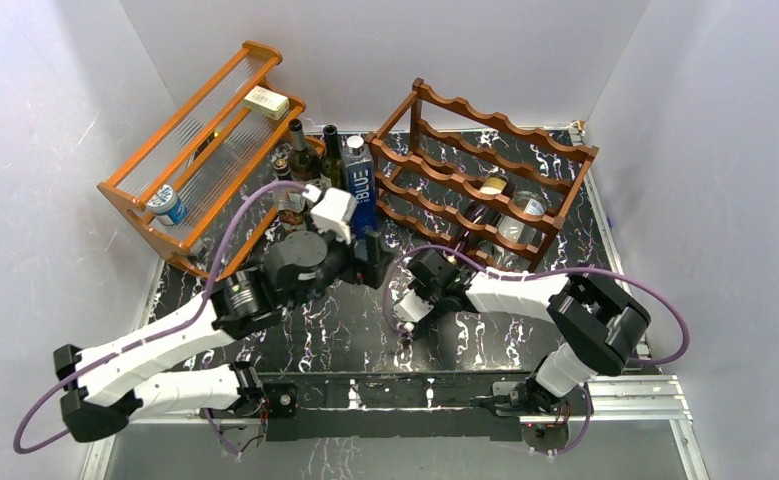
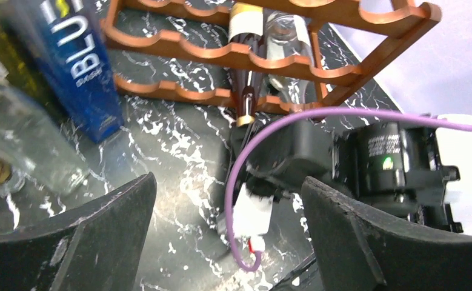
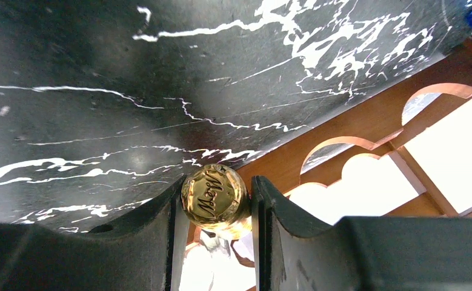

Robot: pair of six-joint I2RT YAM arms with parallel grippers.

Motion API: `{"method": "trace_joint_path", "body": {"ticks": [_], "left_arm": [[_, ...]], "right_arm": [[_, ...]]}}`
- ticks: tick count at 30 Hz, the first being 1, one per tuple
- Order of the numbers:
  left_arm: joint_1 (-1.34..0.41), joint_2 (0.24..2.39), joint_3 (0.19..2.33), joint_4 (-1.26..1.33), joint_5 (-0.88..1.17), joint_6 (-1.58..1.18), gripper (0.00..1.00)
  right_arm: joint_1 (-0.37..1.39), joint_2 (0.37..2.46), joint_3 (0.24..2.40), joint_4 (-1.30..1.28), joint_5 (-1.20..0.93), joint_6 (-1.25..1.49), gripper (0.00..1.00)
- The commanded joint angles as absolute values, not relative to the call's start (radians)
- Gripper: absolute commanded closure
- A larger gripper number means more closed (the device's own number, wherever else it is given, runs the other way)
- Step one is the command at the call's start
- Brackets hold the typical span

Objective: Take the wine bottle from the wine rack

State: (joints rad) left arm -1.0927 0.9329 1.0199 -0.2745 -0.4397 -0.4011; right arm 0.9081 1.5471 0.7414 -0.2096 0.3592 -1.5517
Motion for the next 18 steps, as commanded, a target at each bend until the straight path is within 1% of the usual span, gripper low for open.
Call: {"method": "trace_joint_path", "body": {"ticks": [1,4,9,18], "left_arm": [[-1.072,1.04,1.139,-0.176,-0.352,-0.331,0.14],[-1.067,1.067,1.142,-0.145,-0.317,-0.357,0.15],[-1.06,1.047,1.124,-0.138,-0.313,-0.385,0.15],[-1.055,0.974,1.116,-0.193,-0.379,-0.385,0.14]], "right_arm": [[0.99,1.519,0.712,-0.236,0.217,-1.472,0.77],[1.033,1.493,0.711,-0.245,0.206,-1.433,0.78],[1.086,1.437,0.698,-0.244,0.2,-1.406,0.78],[1.161,1.37,0.712,-0.274,0.14,-1.375,0.79]]}}
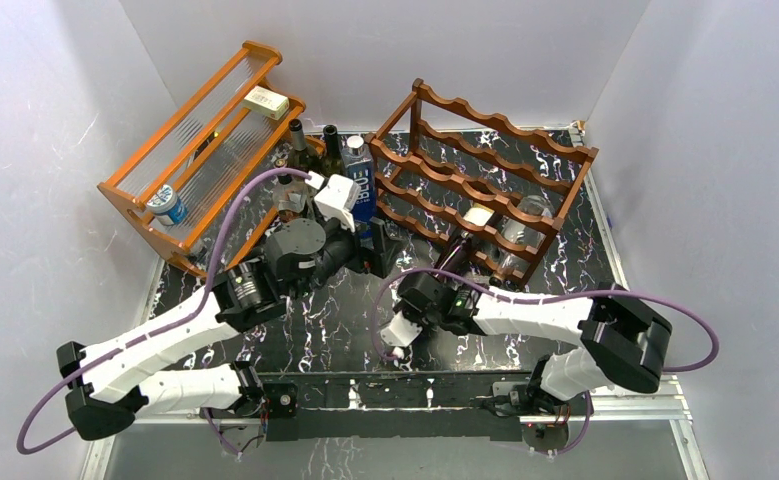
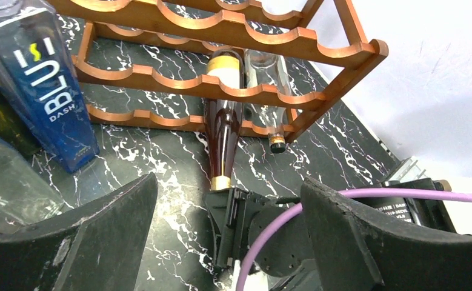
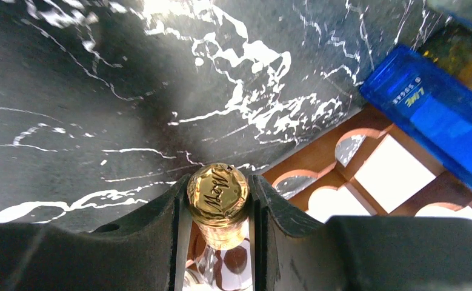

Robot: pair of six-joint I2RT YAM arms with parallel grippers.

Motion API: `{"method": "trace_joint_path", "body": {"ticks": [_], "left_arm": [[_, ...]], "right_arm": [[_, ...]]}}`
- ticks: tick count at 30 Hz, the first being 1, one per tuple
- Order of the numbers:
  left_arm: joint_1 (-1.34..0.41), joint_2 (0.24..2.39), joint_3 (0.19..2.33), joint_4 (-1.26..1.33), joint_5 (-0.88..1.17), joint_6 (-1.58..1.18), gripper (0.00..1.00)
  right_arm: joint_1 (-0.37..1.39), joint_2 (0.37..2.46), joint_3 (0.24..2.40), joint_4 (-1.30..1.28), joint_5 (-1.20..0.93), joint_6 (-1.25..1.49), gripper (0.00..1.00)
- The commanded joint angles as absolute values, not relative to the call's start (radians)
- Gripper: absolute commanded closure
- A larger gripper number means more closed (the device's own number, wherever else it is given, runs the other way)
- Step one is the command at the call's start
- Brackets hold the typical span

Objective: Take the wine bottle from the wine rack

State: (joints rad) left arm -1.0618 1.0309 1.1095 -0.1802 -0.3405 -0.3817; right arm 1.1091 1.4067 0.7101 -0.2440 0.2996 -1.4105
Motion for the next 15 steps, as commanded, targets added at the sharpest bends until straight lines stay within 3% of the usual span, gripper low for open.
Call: {"method": "trace_joint_path", "body": {"ticks": [1,11,12,13,15], "left_arm": [[-1.054,0.967,1.115,-0.197,-0.383,-0.384,0.14],[-1.052,0.936,1.106,-0.249,-0.426,-0.374,0.13],[-1.052,0.93,1.104,-0.251,-0.43,-0.374,0.12],[-1.052,0.926,1.103,-0.253,-0.432,-0.373,0.12],[-1.052,0.917,1.103,-0.262,-0.439,-0.373,0.12]], "right_arm": [[1.17,1.363,0.715,-0.274,0.134,-1.369,0.79],[1.303,1.348,0.779,-0.335,0.138,-1.303,0.84],[1.315,1.351,0.785,-0.334,0.146,-1.292,0.88],[1.325,1.353,0.792,-0.334,0.158,-1.279,0.98],[1.34,1.354,0.8,-0.325,0.173,-1.261,1.0]]}}
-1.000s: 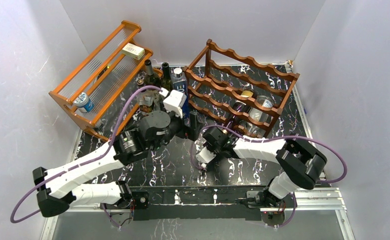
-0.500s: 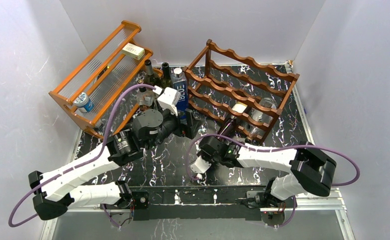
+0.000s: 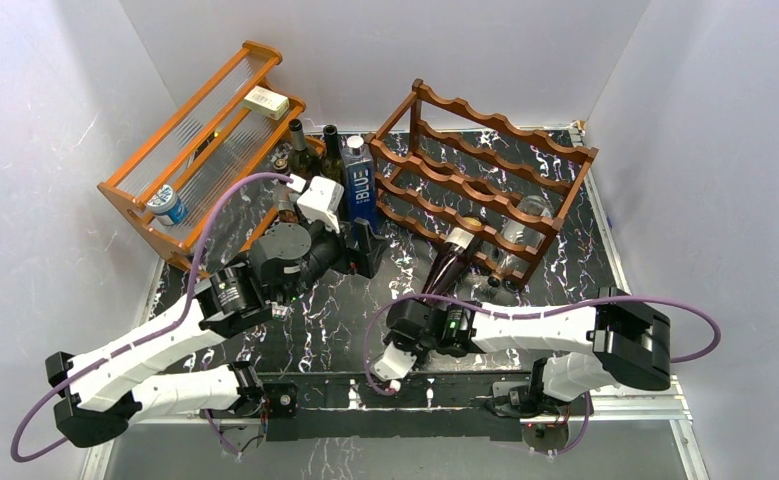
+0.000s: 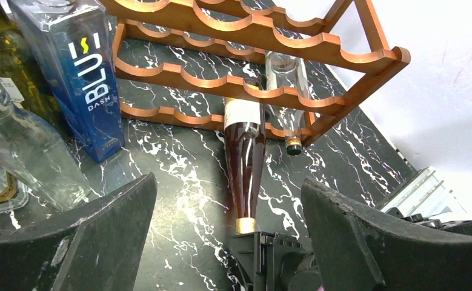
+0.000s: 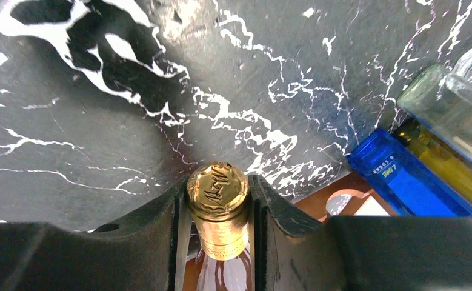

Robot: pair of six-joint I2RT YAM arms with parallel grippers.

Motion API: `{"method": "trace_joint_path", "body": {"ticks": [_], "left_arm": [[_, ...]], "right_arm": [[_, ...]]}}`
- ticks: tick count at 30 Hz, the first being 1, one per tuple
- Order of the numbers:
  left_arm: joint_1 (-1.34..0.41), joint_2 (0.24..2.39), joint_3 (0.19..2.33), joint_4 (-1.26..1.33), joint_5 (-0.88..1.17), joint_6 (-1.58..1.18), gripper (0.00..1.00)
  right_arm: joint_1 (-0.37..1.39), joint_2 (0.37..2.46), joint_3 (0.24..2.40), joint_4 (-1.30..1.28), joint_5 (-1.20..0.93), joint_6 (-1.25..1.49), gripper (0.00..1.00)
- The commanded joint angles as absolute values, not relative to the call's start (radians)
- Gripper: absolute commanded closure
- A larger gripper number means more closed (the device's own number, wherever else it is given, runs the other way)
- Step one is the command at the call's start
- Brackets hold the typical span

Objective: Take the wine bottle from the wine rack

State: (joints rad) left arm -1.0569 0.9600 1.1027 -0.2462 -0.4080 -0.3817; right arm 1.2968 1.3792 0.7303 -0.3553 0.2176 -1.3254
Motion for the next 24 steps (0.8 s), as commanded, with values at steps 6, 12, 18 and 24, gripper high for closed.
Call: {"method": "trace_joint_path", "body": {"ticks": [6,12,18,24], "left_arm": [[-1.052,0.886,1.098,-0.278,-0.456,-0.377,0.12],[-1.052,0.864,1.1,-0.295,-0.482,-0.374,0.12],[-1.052,0.858,1.101,-0.309,-0.494,-0.372,0.11],[-1.052,0.848,1.095,-0.321,-0.5,-0.379,0.11]], "right_arm": [[1.378,1.349,0.824,-0.3,0.169,-1.229,1.0],[1.444,1.369,0.89,-0.318,0.206,-1.191,1.0],[1.48,1.371,0.94,-0.295,0.17,-1.153,1.0],[1.482,1.383,0.965,-0.25,0.175,-1.135,1.0]]}}
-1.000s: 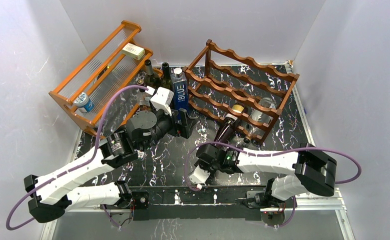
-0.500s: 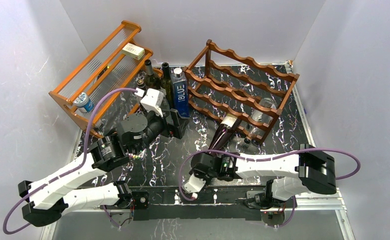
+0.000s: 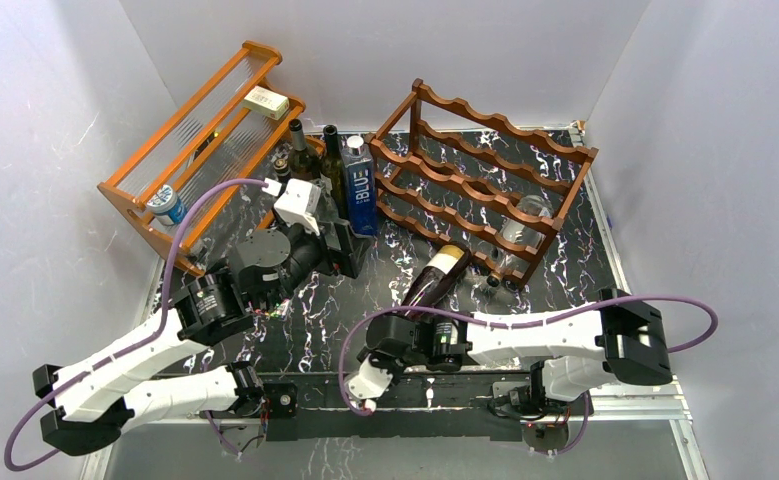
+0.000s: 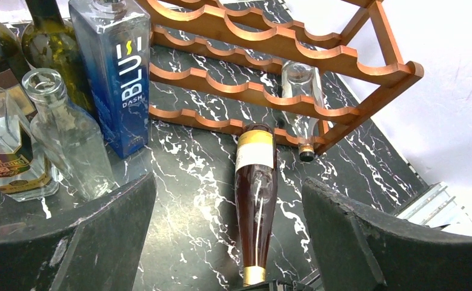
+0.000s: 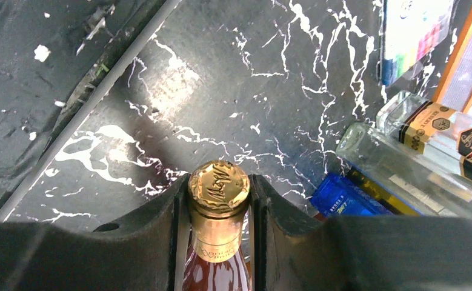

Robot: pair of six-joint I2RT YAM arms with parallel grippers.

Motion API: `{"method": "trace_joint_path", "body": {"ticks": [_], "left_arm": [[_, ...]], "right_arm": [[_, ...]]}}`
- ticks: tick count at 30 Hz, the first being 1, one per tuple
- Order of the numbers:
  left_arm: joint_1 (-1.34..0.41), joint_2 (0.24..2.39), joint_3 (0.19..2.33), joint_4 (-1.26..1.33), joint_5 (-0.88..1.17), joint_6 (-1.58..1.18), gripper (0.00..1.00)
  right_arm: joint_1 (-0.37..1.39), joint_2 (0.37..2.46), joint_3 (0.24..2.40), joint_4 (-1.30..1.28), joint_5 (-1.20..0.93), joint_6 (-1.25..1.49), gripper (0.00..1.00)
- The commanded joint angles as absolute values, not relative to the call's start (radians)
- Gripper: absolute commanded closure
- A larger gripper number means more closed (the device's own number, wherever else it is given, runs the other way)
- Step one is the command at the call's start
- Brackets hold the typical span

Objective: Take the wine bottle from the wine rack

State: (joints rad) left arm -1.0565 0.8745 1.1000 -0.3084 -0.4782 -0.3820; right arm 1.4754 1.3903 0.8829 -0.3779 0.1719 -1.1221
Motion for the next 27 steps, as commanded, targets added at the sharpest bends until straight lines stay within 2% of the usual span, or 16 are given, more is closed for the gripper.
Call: {"method": "trace_joint_path", "body": {"ticks": [1,13,27], "left_arm": [[-1.052,0.847,1.096,-0.324,-0.501,-0.379,0.11],[-1.052,0.773,1.126,-0.418,-0.589,-0.376,0.11],[-1.052,0.628,1.173,-0.54,-0.665,-0.397,0.09]], "right_arm": [[1.482,1.387,0.969,-0.244,0.176,-1.132,1.0],[1.445,1.325,1.036,-0.041,0.154,-0.942,1.0],[1.225,1.316,1.107,0.22,0.055,-0.705,1.0]]}}
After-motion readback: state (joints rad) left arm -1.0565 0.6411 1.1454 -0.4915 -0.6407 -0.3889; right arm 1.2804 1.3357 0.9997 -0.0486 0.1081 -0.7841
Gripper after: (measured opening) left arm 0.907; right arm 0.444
